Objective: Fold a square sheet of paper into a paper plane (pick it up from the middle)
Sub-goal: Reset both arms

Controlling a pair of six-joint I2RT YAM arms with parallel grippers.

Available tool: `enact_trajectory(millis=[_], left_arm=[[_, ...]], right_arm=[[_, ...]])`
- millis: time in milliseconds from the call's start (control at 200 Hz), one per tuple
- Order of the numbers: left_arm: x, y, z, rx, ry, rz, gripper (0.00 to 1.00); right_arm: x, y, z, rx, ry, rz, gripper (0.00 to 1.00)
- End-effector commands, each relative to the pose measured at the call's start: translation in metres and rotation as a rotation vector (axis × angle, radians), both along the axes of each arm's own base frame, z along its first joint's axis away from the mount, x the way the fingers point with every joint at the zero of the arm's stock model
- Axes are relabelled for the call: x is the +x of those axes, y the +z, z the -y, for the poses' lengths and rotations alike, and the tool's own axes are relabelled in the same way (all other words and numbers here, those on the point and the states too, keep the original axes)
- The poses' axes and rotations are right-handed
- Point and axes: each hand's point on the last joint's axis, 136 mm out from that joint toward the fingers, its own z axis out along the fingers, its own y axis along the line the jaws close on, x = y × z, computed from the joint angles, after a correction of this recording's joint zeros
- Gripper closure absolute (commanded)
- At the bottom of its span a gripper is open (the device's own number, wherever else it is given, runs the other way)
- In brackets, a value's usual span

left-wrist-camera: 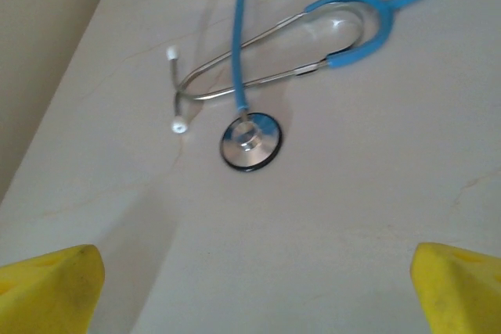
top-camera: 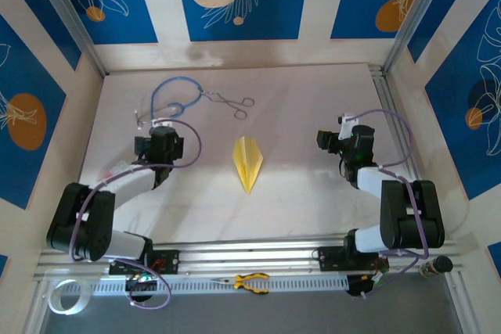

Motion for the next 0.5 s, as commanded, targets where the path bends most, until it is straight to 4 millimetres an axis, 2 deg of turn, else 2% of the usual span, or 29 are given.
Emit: enact_trajectory(millis=[0, 45, 125, 195, 230, 245, 255, 300, 390, 440, 495], left_arm=[[0.024, 0.022, 0.011, 0.008, -0.086, 0.147, 0.0], [0.025, 0.021, 0.01, 0.016, -0.099, 0.177, 0.0], [0.023, 0.016, 0.01, -0.004, -0.128, 0.205, 0.0], [0.022, 0.009, 0.011, -0.038, -0.16, 0.22, 0.0], [0.022, 0.008, 0.01, -0.043, -0.167, 0.238, 0.0], [0.022, 0.007, 0.01, -0.046, -0.167, 0.244, 0.0], [0.022, 0.007, 0.009, -0.045, -0.167, 0.248, 0.0], [0.021, 0.005, 0.009, -0.06, -0.167, 0.238, 0.0], [0.024, -0.004, -0.007, -0.158, -0.138, 0.229, 0.0], [0.021, -0.009, -0.014, -0.211, -0.135, 0.243, 0.0], [0.02, -0.007, -0.016, -0.195, -0.136, 0.304, 0.0]], right_arm=[[-0.004, -0.003, -0.022, 0.011, 0.131, 0.121, 0.26], [-0.001, -0.003, -0.023, 0.007, 0.116, 0.147, 0.26], [0.003, -0.008, -0.019, -0.015, 0.089, 0.087, 0.26], [0.01, -0.012, 0.0, -0.008, -0.03, 0.041, 0.24], [0.01, -0.01, 0.0, -0.004, -0.031, 0.055, 0.23], [0.011, -0.01, 0.0, -0.007, -0.032, 0.061, 0.04], [0.011, -0.01, 0.001, -0.01, -0.035, 0.062, 0.0], [0.01, -0.011, 0.001, -0.014, -0.036, 0.049, 0.01], [0.01, -0.012, 0.001, -0.013, -0.036, 0.049, 0.01], [0.011, -0.011, 0.001, -0.014, -0.037, 0.051, 0.01], [0.011, -0.011, 0.001, -0.014, -0.037, 0.053, 0.01]])
